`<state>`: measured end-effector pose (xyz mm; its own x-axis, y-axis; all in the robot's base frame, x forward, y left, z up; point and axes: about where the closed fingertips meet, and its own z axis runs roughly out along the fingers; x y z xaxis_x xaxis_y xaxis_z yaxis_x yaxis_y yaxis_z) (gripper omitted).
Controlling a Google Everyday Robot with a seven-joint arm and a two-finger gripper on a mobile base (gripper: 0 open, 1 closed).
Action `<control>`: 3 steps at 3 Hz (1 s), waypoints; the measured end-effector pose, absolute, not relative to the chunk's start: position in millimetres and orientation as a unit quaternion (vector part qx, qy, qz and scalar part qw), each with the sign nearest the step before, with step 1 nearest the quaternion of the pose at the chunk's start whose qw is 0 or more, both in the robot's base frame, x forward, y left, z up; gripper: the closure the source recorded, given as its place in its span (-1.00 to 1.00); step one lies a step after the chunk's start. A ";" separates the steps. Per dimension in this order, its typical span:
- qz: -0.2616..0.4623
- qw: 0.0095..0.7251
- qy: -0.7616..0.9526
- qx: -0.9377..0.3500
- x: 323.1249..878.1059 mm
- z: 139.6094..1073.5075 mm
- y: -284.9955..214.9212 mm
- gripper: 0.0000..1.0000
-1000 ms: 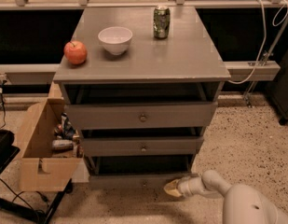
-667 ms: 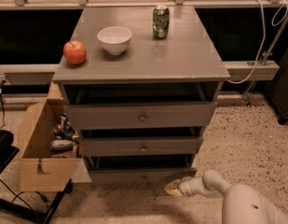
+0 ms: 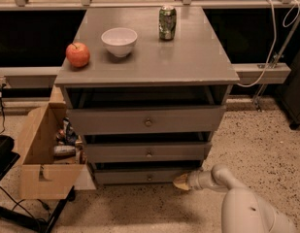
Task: Close bottom drawer
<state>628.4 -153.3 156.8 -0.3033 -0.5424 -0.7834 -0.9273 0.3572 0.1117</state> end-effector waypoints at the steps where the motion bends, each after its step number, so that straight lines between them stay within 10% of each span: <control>1: 0.295 0.331 0.752 -0.488 631.3 154.0 -147.5 1.00; 3: 0.298 0.350 0.758 -0.463 639.9 146.5 -137.1 1.00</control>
Offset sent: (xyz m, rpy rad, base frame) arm 0.0059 0.0107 -0.0116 0.0431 0.0074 -0.0836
